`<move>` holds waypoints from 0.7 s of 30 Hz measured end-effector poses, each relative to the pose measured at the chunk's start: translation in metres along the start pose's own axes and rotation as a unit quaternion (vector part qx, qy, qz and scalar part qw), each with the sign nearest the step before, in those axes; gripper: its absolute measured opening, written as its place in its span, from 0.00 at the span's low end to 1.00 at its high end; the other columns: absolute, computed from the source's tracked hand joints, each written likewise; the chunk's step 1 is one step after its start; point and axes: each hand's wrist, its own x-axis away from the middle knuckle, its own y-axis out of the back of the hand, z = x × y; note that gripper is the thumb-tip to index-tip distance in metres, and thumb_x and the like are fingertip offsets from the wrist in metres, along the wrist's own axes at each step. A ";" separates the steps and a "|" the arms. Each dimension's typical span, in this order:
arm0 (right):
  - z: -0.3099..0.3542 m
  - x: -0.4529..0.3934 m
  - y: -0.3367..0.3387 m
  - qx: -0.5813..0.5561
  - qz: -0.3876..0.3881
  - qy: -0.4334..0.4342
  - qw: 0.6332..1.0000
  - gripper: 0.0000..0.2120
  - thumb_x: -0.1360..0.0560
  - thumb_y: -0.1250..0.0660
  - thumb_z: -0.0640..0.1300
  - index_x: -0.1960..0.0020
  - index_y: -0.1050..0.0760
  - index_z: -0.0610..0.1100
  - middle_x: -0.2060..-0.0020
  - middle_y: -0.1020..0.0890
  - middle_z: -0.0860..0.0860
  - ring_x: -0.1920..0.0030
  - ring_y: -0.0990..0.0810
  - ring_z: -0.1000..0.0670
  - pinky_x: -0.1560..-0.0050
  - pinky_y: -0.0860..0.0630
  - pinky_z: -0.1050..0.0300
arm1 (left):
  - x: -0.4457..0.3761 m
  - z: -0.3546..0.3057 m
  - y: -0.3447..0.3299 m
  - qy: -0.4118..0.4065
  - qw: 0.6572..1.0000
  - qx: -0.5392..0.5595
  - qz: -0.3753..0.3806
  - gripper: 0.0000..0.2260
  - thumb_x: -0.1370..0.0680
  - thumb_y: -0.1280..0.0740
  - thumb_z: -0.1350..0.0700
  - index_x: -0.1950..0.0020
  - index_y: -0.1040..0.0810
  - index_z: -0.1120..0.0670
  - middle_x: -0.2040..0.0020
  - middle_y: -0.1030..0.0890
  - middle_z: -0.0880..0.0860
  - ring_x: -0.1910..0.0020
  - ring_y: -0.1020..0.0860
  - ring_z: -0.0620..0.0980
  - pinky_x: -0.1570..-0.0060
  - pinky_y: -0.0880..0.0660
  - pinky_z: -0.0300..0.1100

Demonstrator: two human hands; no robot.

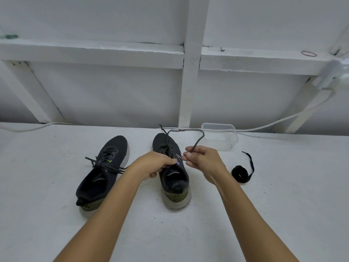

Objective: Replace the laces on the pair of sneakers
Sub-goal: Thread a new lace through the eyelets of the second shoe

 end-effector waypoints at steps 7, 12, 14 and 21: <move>-0.016 0.000 -0.010 0.188 -0.036 0.106 0.976 0.06 0.24 0.26 0.39 0.55 0.17 0.50 0.61 0.13 0.52 0.59 0.15 0.55 0.53 0.18 0.59 | -0.003 0.009 0.000 -0.010 1.000 0.022 0.015 0.04 0.22 0.30 0.50 0.51 0.21 0.49 0.70 0.33 0.45 0.67 0.37 0.46 0.66 0.42 0.41; -0.018 -0.002 -0.014 0.198 -0.036 0.125 0.972 0.07 0.25 0.25 0.39 0.56 0.16 0.52 0.61 0.13 0.54 0.59 0.15 0.58 0.48 0.18 0.57 | -0.005 0.012 0.001 -0.015 0.999 0.023 0.017 0.04 0.22 0.30 0.50 0.51 0.21 0.49 0.70 0.33 0.45 0.68 0.38 0.45 0.67 0.42 0.40; -0.018 -0.001 -0.015 0.198 -0.043 0.133 0.970 0.09 0.25 0.25 0.38 0.57 0.17 0.53 0.61 0.13 0.54 0.58 0.15 0.57 0.47 0.18 0.56 | -0.004 0.011 0.000 -0.019 0.999 0.022 0.015 0.04 0.22 0.31 0.49 0.51 0.21 0.49 0.70 0.34 0.45 0.68 0.38 0.46 0.66 0.42 0.41; -0.024 -0.001 -0.020 0.199 -0.059 0.161 0.965 0.11 0.26 0.26 0.37 0.59 0.17 0.52 0.62 0.13 0.55 0.58 0.16 0.60 0.53 0.23 0.68 | -0.002 0.011 -0.001 -0.031 0.999 0.024 0.013 0.05 0.22 0.31 0.49 0.53 0.19 0.48 0.68 0.33 0.46 0.67 0.37 0.46 0.65 0.42 0.42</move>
